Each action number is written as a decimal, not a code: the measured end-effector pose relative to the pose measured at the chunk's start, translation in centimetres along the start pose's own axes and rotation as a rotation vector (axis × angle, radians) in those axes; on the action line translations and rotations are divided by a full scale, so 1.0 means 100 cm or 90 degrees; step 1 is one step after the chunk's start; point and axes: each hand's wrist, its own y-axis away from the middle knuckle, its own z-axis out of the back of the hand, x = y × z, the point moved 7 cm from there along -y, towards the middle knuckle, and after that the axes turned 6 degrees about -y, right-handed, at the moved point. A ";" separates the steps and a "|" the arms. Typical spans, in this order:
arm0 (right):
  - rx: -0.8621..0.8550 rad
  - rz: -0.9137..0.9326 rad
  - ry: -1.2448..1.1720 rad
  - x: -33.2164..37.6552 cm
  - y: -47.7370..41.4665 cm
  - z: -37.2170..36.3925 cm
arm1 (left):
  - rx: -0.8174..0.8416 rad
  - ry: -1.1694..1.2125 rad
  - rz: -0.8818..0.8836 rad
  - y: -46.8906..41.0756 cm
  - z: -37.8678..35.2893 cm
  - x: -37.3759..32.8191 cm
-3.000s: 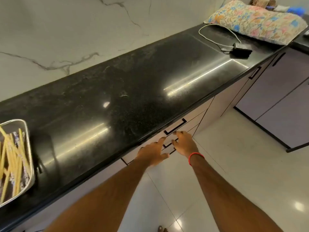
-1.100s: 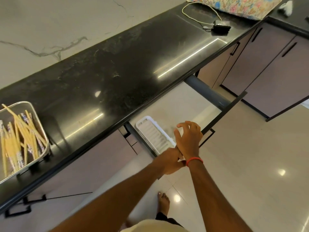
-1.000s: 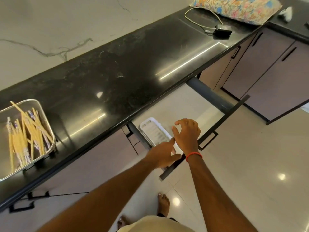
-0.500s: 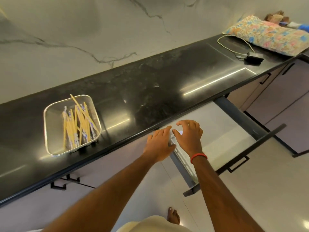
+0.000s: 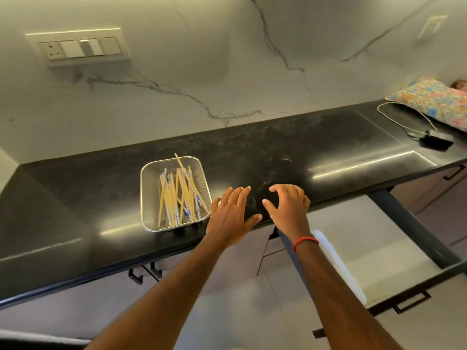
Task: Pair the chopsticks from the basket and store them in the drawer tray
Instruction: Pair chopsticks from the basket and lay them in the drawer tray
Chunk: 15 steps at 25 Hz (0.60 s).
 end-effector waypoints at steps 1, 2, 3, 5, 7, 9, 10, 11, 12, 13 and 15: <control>0.002 0.006 -0.001 0.009 -0.002 -0.003 | -0.007 0.004 0.016 0.002 0.004 0.012; 0.003 0.009 -0.004 0.017 -0.004 -0.005 | -0.017 0.010 0.031 0.004 0.009 0.024; 0.004 0.012 -0.010 0.025 -0.006 -0.008 | -0.025 0.018 0.045 0.006 0.013 0.036; 0.008 0.015 -0.030 0.041 -0.006 -0.017 | -0.036 0.030 0.065 0.012 0.020 0.058; 0.018 0.014 -0.045 0.055 -0.004 -0.028 | -0.038 0.039 0.076 0.018 0.023 0.077; 0.038 0.013 -0.051 0.068 0.002 -0.041 | -0.035 0.050 0.088 0.024 0.024 0.095; 0.049 0.014 -0.054 0.075 0.005 -0.047 | -0.036 0.052 0.094 0.027 0.025 0.103; 0.059 0.015 -0.056 0.081 0.008 -0.052 | -0.036 0.051 0.100 0.030 0.026 0.111; 0.067 0.017 -0.058 0.087 0.010 -0.057 | -0.038 0.049 0.106 0.031 0.027 0.118; 0.075 0.021 -0.058 0.093 0.011 -0.061 | -0.037 0.048 0.114 0.032 0.028 0.125; 0.093 0.026 -0.058 0.104 0.009 -0.068 | -0.039 0.043 0.126 0.032 0.029 0.136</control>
